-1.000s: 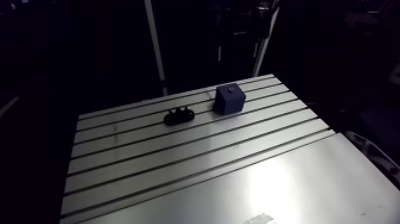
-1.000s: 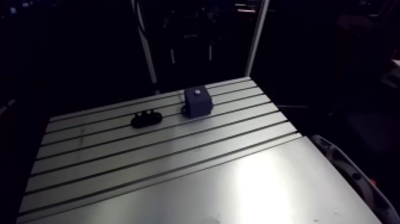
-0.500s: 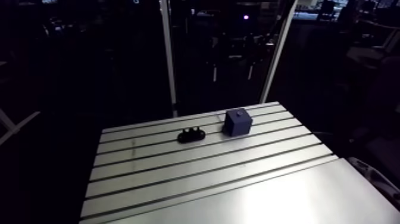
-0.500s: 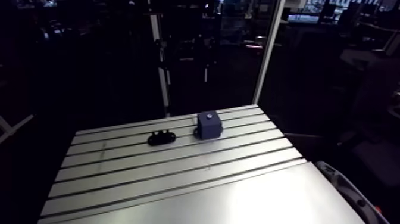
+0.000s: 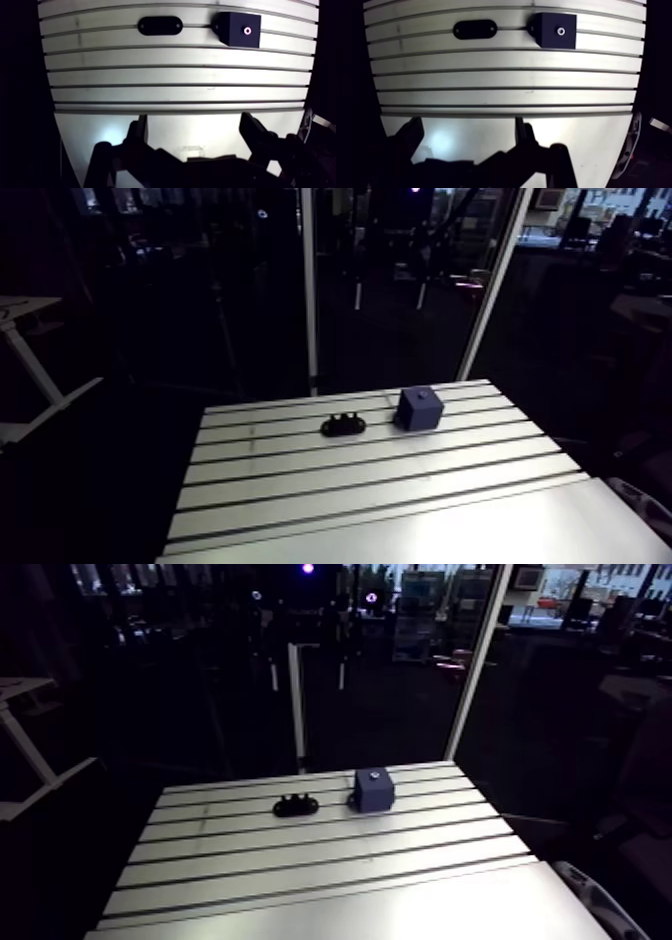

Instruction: Pick up the M10 bolt and insert it into the hole until fully seated.

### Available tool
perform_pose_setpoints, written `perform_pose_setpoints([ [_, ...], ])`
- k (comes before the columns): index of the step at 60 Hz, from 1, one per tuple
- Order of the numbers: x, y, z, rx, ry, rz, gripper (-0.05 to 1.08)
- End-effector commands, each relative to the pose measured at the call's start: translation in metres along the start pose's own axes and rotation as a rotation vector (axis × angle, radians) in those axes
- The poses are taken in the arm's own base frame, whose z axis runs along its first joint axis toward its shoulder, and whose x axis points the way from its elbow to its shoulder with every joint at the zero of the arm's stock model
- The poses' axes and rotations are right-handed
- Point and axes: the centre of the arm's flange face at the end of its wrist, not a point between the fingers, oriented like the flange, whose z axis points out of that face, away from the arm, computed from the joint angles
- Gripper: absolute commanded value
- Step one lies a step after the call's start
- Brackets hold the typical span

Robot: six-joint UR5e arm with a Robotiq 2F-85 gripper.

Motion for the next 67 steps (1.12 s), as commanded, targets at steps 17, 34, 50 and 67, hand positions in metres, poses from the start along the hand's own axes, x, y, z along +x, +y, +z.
perform_pose_setpoints([
  [17, -0.003, -0.011, -0.028, -0.012, 0.043, -0.018, 0.01],
  [34, -0.006, -0.028, -0.031, -0.010, 0.035, -0.048, 0.01],
  [50, -0.005, -0.029, -0.031, -0.011, 0.037, -0.050, 0.01],
  [67, -0.004, -0.029, -0.033, -0.012, 0.040, -0.050, 0.01],
])
